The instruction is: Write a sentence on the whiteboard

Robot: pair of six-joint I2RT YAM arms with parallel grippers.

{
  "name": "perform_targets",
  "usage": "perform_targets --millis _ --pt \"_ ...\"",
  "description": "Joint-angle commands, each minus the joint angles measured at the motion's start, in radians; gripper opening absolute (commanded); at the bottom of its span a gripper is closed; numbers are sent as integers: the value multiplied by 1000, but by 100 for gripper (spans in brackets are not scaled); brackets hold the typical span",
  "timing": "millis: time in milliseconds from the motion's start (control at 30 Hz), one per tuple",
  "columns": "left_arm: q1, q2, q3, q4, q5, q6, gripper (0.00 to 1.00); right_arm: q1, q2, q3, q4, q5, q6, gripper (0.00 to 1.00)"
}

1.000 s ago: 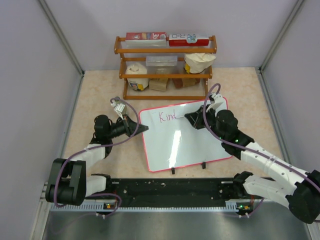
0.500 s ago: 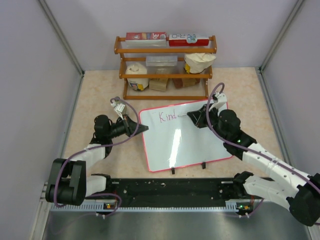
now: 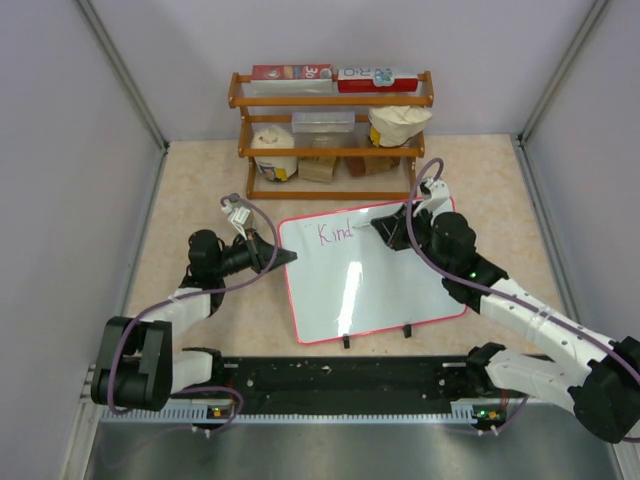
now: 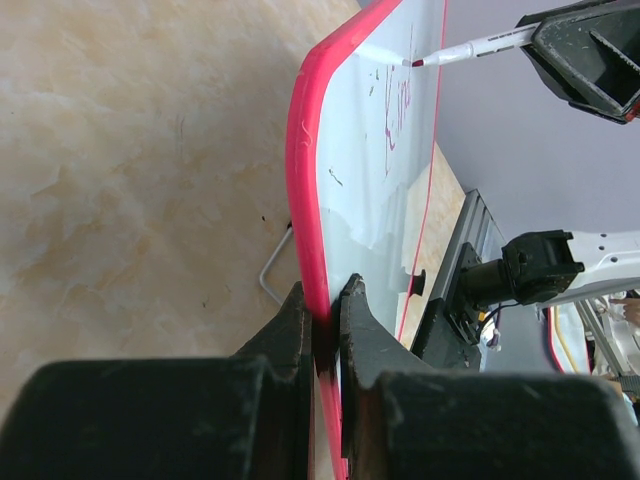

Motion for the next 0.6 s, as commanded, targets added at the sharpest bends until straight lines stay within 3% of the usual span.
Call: perform_targets --millis 0,567 --pt "-11 25 -19 -32 -127 211 0 -8 14 31 29 13 -19 0" --pt "-11 21 -19 -33 -127 213 0 -8 -37 -55 1 -13 -12 0"
